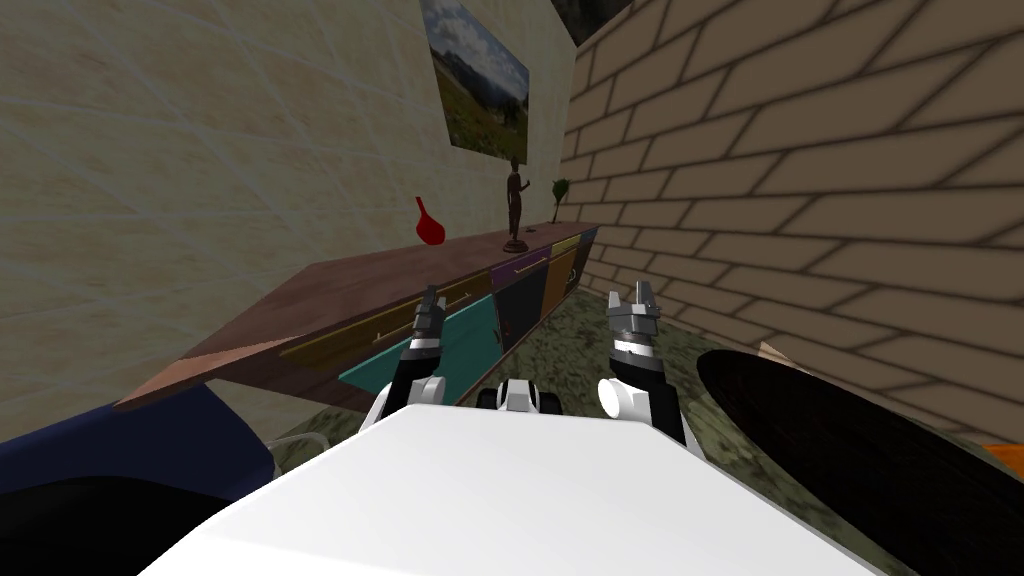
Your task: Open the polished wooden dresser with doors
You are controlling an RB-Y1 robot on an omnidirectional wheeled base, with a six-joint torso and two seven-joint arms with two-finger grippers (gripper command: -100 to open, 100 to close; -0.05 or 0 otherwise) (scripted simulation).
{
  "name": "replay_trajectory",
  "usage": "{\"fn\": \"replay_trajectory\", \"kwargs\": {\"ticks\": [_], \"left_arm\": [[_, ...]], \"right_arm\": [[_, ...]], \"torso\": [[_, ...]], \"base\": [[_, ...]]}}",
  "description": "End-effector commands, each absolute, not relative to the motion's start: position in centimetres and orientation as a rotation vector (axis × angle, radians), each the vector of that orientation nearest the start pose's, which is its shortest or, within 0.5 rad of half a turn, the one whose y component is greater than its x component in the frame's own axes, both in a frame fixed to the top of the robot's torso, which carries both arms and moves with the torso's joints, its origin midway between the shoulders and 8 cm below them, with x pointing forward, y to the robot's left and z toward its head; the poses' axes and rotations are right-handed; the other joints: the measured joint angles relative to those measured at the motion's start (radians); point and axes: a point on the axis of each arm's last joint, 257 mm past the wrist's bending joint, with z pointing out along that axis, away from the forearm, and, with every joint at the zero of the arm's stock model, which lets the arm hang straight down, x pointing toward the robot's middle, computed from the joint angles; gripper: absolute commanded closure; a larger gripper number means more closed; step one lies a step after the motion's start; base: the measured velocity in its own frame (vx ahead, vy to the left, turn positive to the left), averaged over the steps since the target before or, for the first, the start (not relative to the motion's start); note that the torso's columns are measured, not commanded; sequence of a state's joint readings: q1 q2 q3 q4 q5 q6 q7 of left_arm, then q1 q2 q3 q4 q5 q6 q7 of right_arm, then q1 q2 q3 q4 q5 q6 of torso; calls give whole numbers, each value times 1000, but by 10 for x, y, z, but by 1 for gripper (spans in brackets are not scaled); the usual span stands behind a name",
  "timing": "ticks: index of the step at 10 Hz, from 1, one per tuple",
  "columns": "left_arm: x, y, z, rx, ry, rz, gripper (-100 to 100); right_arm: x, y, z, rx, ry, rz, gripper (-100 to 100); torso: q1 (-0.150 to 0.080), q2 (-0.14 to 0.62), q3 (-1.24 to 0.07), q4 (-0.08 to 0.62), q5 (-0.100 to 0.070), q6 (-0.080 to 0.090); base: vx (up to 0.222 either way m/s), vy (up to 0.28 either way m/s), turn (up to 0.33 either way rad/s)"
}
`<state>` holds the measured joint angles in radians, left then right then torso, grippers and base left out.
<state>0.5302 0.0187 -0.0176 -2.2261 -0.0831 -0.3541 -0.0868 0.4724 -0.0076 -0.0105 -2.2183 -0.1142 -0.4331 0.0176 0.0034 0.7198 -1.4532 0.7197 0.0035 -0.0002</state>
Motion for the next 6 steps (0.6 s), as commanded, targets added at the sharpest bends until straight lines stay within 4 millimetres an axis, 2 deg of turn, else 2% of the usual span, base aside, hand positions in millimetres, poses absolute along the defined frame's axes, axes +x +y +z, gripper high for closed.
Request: {"fn": "replay_trajectory", "kwargs": {"ticks": [1, 6], "left_arm": [[375, 278, -50, -721, 916, -1100, -100], [378, 293, -55, -744, 980, -1062, -100]], "right_arm": [[366, -297, -8, 802, 622, 1332, 0], [366, -297, -8, 802, 622, 1332, 0]], "torso": [[1, 7, -22, 9, 0, 0], [-4, -2, -34, 10, -1, 7]], "base": [[41, -60, 65], [80, -89, 92]]}}
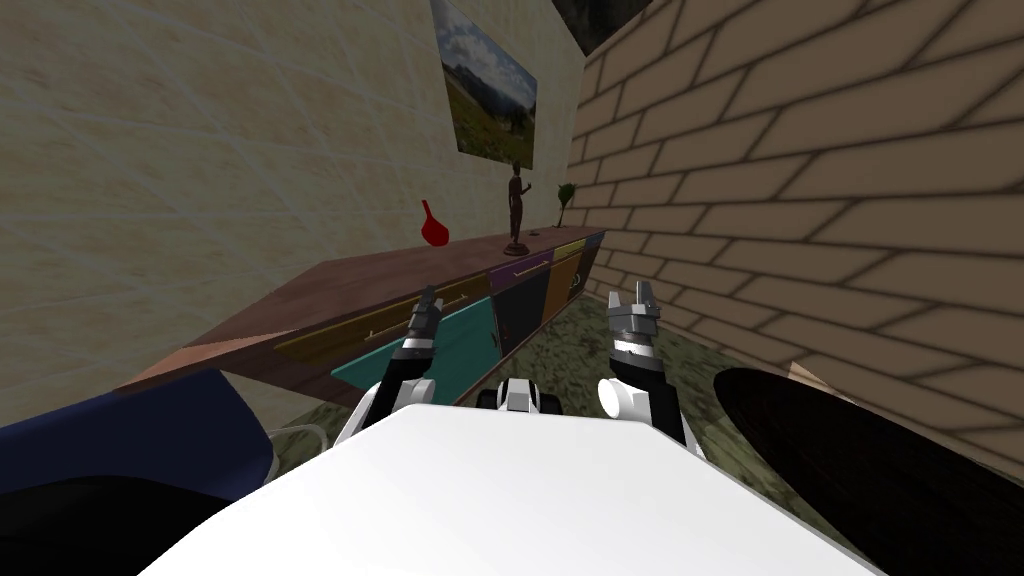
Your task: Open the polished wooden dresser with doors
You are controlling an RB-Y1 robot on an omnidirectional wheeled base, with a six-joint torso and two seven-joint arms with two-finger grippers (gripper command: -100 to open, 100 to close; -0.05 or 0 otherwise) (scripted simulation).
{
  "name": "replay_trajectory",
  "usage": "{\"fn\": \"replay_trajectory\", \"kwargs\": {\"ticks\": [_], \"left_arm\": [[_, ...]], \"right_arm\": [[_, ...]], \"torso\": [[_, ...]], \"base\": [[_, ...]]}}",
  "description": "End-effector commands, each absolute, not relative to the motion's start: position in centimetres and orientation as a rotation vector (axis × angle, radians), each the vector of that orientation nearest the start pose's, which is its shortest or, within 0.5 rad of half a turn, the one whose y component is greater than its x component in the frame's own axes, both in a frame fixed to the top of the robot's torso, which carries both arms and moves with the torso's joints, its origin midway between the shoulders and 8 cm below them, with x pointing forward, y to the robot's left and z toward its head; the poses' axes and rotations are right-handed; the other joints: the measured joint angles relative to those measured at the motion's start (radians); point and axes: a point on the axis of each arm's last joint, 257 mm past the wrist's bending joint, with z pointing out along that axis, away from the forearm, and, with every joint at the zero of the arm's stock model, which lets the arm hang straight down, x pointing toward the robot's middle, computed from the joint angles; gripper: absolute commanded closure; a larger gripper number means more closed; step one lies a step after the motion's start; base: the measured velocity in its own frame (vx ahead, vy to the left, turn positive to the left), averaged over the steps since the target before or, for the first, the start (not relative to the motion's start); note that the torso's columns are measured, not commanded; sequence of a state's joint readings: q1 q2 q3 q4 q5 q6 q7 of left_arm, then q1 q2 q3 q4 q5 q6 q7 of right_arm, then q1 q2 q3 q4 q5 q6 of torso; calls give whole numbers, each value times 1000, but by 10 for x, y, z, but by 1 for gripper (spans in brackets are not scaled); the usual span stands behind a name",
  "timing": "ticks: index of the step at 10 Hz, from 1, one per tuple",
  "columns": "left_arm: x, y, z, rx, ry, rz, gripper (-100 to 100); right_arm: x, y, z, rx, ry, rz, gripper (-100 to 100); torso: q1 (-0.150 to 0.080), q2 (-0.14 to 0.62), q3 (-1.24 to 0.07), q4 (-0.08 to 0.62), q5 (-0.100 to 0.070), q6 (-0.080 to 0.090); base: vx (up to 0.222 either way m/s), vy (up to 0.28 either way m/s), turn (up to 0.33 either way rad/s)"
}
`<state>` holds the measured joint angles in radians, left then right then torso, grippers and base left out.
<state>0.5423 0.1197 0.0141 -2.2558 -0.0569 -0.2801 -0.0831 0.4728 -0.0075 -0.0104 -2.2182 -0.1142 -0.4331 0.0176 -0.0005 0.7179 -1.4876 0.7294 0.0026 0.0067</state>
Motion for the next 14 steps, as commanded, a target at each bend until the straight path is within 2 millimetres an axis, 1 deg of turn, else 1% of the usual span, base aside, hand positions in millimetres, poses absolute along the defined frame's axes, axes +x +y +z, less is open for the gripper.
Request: {"fn": "replay_trajectory", "kwargs": {"ticks": [1, 4, 5, 6, 8, 9, 12, 13, 14], "left_arm": [[379, 297, -56, -757, 988, -1053, -100], [379, 311, -59, -806, 1006, -1027, -100], [380, 311, -59, -808, 1008, -1026, -100], [380, 316, -60, -828, 1013, -1017, -100], [379, 326, -62, -866, 1021, -1000, -100], [379, 326, -63, -869, 1023, -999, -100], [378, 337, -66, -914, 1034, -979, -100], [378, 337, -66, -914, 1034, -979, -100], [378, 342, -69, -939, 1040, -969, -100]], "right_arm": [[366, -297, -8, 802, 622, 1332, 0], [366, -297, -8, 802, 622, 1333, 0], [366, -297, -8, 802, 622, 1332, 0], [366, -297, -8, 802, 622, 1333, 0], [366, -297, -8, 802, 622, 1332, 0], [366, -297, -8, 802, 622, 1332, 0], [366, -297, -8, 802, 622, 1332, 0], [366, -297, -8, 802, 622, 1332, 0], [366, -297, -8, 802, 622, 1332, 0]], "torso": [[0, -2, -1, -1, 0, 1], [-3, -8, -5, -3, 1, 6], [-2, -8, -5, -4, 1, 6], [2, -5, -3, -4, 2, 6], [0, -9, -5, -4, 1, 6], [-3, -11, -6, -6, 2, 7], [0, -7, -3, -6, 4, 8], [-1, -9, -4, -6, 4, 8], [-2, -8, -4, -6, 4, 8]], "base": [[123, -132, 107], [123, -149, 125], [78, -100, 54], [71, -111, 79], [126, -132, 137], [90, -132, 60], [60, -88, 70], [52, -83, 45], [65, -107, 74]]}}
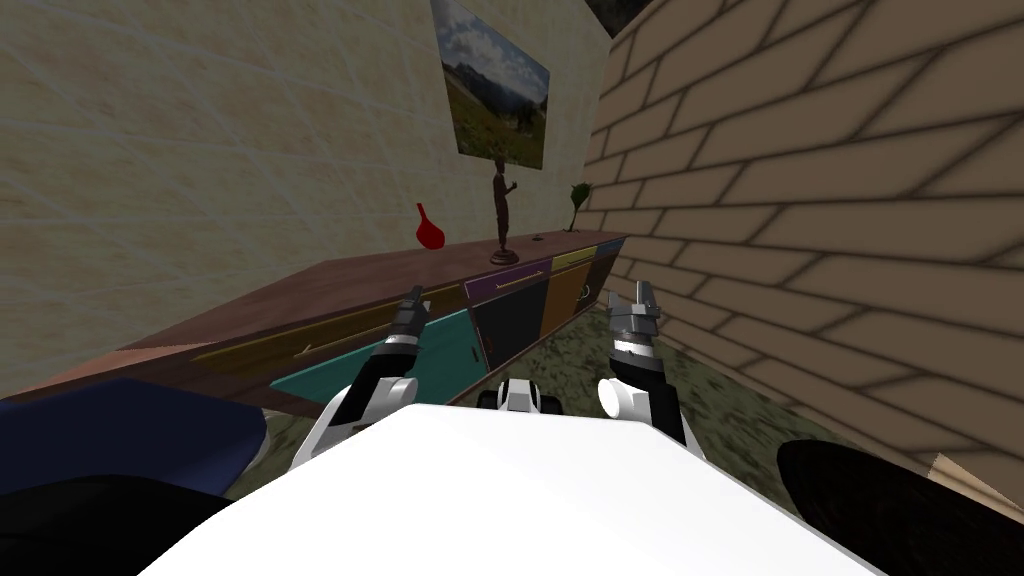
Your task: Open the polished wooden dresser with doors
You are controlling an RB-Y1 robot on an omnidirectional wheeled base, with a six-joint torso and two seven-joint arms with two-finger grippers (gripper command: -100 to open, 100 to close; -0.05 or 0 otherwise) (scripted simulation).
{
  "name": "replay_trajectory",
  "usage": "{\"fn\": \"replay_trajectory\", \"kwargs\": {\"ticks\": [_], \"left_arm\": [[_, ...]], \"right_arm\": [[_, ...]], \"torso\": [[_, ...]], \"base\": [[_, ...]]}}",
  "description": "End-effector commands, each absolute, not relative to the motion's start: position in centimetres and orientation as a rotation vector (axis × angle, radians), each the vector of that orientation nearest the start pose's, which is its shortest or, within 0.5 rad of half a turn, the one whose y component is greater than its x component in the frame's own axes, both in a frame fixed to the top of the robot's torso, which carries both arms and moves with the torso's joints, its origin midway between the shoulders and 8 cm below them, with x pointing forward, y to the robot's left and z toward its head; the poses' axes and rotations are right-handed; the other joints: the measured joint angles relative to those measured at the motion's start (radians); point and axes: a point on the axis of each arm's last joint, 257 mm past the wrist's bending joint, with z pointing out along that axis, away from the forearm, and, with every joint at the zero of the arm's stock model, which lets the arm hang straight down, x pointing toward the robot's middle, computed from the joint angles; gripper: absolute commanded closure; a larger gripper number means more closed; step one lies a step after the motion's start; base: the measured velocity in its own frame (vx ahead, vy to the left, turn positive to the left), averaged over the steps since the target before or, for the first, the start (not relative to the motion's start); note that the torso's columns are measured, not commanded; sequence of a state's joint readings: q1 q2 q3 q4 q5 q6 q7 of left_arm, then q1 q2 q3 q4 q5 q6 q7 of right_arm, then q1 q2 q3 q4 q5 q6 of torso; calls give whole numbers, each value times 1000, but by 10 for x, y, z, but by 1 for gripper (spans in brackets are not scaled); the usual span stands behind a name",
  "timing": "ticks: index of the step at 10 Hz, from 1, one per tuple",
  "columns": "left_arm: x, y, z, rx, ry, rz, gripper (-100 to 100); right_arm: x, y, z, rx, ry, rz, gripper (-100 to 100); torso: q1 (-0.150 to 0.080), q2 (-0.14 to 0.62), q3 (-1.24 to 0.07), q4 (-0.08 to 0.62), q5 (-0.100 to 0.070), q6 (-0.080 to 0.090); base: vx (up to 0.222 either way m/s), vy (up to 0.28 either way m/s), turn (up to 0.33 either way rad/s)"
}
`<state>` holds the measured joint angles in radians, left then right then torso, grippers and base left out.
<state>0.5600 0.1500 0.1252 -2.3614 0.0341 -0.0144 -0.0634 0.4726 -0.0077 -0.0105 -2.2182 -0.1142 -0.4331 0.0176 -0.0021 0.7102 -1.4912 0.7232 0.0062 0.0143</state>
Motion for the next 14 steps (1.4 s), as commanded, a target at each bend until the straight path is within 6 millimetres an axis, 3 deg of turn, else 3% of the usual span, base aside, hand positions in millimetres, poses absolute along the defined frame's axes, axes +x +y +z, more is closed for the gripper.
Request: {"fn": "replay_trajectory", "kwargs": {"ticks": [1, 7, 14], "left_arm": [[377, 347, -71, -962, 1045, -960, -100], [374, 365, -86, -1051, 1070, -922, -100], [363, 397, -120, -1230, 1117, -845, -100]], "right_arm": [[366, -297, -8, 802, 622, 1332, 0], [366, -297, -8, 802, 622, 1332, 0], [366, -297, -8, 802, 622, 1332, 0]], "torso": [[-1, 1, 1, 0, 0, -2], [4, 8, 4, 6, -2, -6], [1, 21, 11, 11, -6, -11]], "base": [[109, -166, 135], [84, -133, 80], [107, -171, 118]]}}
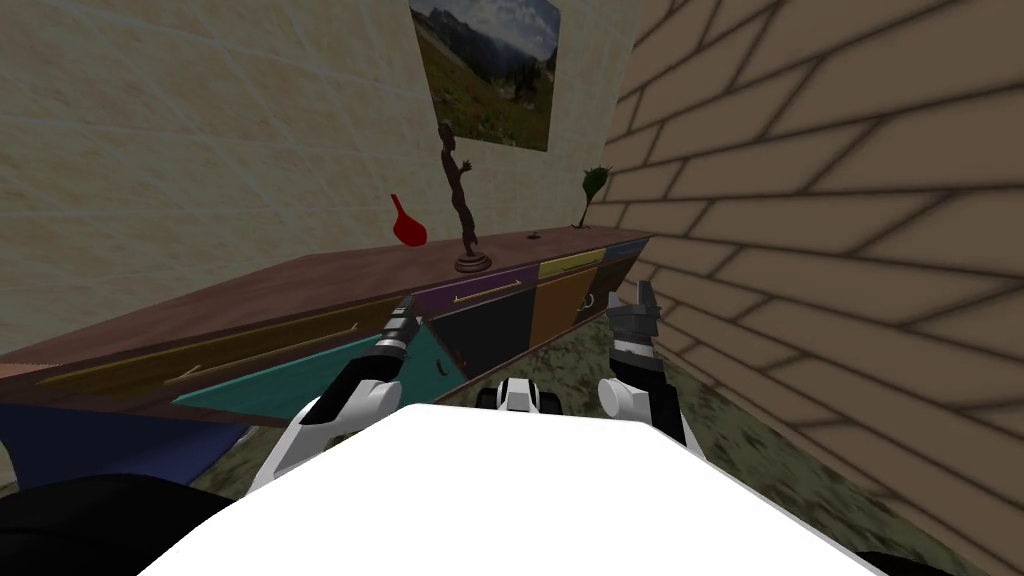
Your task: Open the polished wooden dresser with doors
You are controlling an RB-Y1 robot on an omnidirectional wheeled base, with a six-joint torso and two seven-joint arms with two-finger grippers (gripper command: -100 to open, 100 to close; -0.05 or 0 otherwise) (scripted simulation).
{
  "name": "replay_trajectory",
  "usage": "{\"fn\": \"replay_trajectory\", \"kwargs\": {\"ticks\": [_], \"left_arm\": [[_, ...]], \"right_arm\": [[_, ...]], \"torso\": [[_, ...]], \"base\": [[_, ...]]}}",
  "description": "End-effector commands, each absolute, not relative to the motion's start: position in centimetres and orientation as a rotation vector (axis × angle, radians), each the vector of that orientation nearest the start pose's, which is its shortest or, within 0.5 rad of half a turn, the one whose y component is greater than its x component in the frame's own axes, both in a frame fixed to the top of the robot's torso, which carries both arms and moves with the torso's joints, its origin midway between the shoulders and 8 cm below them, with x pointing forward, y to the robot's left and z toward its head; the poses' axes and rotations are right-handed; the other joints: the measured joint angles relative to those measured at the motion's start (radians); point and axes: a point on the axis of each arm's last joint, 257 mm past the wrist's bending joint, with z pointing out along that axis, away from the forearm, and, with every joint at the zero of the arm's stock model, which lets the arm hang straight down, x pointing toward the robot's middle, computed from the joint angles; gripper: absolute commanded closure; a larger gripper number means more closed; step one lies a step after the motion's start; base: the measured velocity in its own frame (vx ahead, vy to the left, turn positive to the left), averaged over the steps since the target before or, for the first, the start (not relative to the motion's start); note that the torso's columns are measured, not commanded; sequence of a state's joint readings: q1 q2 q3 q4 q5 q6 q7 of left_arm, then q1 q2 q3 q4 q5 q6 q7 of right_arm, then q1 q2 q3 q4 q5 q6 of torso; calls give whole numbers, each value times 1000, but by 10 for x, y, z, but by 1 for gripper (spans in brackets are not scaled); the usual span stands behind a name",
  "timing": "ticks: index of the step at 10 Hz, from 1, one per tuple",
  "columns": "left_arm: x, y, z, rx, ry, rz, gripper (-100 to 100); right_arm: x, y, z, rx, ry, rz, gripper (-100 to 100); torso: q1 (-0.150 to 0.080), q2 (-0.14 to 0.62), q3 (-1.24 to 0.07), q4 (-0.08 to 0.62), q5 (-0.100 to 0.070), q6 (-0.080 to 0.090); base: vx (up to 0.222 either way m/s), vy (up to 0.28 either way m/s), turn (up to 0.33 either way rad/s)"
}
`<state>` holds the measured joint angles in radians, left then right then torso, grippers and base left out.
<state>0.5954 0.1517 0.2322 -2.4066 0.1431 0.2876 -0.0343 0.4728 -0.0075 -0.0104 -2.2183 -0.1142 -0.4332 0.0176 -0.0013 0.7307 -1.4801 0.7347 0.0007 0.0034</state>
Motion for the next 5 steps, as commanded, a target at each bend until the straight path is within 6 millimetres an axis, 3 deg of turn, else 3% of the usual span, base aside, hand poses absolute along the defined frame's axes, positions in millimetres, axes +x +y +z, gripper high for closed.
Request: {"fn": "replay_trajectory", "kwargs": {"ticks": [1, 5], "left_arm": [[363, 398, -122, -1237, 1121, -841, -100], [352, 414, -140, -1339, 1148, -795, -100]], "right_arm": [[366, -297, -8, 802, 622, 1333, 0], [366, -297, -7, 802, 622, 1333, 0]], "torso": [[0, 0, 0, 0, 0, 1], [0, 7, 4, 3, -1, -3]], "base": [[74, -166, 27], [83, -179, 121]]}}
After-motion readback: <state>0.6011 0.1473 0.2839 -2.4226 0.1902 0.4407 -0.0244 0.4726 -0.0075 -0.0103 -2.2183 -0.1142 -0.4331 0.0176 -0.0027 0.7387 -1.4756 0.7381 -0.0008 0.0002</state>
